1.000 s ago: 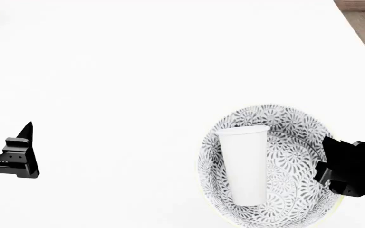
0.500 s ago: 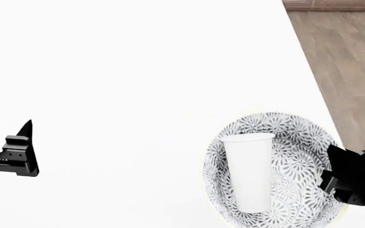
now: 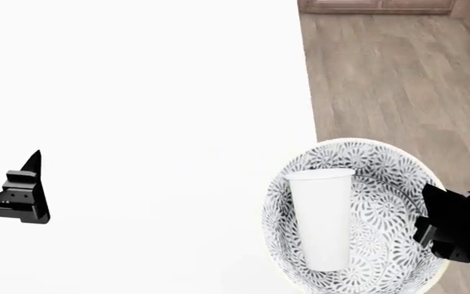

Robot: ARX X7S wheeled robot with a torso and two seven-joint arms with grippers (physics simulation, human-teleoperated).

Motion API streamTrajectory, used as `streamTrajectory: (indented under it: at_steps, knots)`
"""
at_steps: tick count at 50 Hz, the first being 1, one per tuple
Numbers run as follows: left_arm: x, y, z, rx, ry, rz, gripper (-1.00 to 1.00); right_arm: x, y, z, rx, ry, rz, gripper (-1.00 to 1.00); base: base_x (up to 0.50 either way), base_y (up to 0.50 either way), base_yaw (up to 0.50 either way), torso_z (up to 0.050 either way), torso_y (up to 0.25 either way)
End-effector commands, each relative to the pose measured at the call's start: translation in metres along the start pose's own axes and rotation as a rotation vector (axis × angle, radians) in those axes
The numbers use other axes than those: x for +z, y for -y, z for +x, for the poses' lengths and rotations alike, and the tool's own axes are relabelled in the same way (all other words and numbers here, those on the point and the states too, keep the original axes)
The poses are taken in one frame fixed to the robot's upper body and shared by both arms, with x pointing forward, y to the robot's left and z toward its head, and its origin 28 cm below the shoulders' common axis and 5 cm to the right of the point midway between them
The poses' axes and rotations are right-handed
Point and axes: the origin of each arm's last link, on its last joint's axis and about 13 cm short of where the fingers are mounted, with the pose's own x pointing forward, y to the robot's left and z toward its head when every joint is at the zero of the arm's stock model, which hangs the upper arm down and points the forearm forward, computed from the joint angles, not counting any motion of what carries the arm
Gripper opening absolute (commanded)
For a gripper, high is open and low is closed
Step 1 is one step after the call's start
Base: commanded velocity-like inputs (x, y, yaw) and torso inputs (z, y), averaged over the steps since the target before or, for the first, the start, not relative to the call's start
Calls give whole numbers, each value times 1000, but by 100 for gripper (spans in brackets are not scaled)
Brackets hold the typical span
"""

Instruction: Place the cup inside the bowl on the dining table and move the bowl to any counter.

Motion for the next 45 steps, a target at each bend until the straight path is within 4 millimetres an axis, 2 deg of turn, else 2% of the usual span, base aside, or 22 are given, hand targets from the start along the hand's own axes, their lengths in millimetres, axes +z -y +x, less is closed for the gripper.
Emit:
streamTrajectory:
  at_steps: [1, 45]
  knots:
    - [1, 0, 0, -1, 2, -2, 100, 2, 0, -1, 10, 19, 4, -100, 1, -500, 0, 0, 0]
    - [-2, 0, 1, 2, -3, -11, 100, 1, 1, 3, 17, 21, 1, -100, 1, -500, 0, 0, 0]
